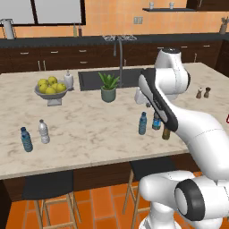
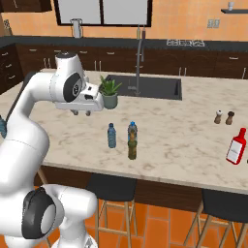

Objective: Move the plastic bottles in the middle to the plastics group, and the glass bottles in the middle to the glass group.

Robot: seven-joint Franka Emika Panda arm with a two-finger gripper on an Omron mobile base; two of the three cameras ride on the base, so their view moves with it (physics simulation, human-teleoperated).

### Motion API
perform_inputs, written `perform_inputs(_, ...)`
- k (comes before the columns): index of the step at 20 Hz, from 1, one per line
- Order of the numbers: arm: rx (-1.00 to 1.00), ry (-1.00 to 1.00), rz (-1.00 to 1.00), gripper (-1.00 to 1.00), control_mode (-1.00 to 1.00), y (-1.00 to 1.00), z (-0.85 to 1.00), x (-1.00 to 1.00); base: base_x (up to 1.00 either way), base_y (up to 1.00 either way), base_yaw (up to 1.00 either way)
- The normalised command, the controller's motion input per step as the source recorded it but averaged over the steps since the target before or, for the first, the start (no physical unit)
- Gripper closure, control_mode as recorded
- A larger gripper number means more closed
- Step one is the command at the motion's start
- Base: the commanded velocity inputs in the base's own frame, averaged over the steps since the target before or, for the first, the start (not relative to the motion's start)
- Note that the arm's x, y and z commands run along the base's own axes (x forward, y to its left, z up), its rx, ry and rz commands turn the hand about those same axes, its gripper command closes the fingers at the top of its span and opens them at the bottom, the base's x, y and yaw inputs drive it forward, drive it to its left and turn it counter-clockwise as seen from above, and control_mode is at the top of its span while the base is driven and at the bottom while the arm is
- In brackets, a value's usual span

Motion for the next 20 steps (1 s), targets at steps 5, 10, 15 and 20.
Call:
perform_inputs(5,0.0,0.0,0.0,-1.0,-1.0,-0.12,-0.09,0.0,0.0,0.0,0.0)
perform_inputs(10,0.05,0.0,0.0,-1.0,-1.0,-0.52,-0.24,0.02,0.0,0.0,0.0)
perform_inputs(15,0.03,0.0,0.02,-1.0,-1.0,-0.61,-0.2,0.1,0.0,0.0,0.0)
perform_inputs(20,0.02,0.05,0.01,-1.0,-1.0,-0.59,-0.21,0.28,0.0,0.0,0.0)
